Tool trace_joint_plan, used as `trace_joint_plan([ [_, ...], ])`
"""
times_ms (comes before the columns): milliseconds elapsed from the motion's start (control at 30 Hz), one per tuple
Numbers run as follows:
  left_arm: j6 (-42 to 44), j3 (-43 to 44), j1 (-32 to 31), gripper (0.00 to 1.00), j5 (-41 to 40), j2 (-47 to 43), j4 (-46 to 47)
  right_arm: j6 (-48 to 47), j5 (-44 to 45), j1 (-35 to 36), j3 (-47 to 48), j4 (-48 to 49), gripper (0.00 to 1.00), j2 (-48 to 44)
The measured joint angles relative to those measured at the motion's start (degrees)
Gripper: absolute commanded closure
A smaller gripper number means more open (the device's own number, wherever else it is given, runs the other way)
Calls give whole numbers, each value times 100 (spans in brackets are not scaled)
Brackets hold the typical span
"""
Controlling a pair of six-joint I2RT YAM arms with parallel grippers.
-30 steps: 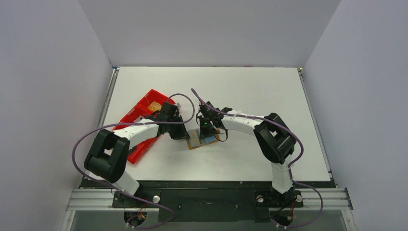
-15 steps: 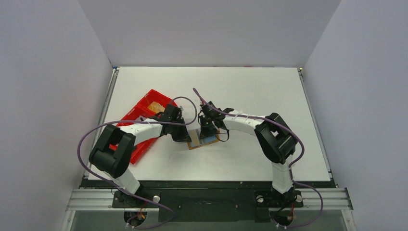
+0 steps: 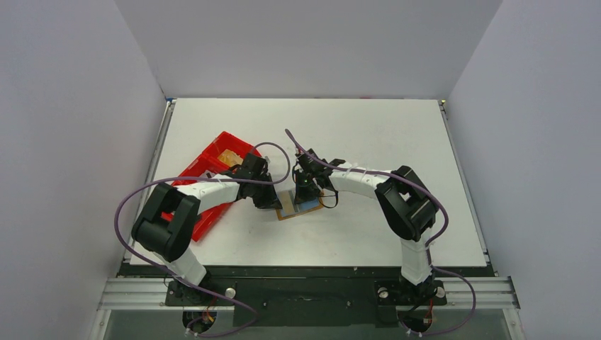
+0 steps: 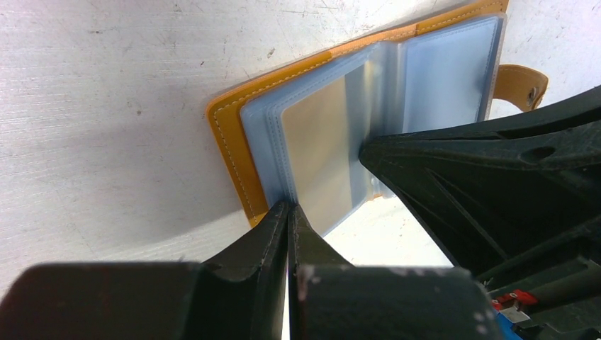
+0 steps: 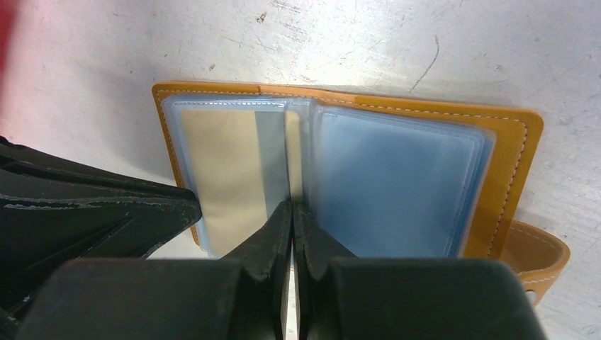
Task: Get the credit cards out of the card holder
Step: Remove the credit card from the card holder.
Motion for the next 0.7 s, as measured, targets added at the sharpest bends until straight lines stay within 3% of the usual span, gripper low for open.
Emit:
trace_joint_plan([
  [700, 79, 164, -120, 100, -157, 2, -195, -2, -20, -7, -15, 35, 100, -2],
])
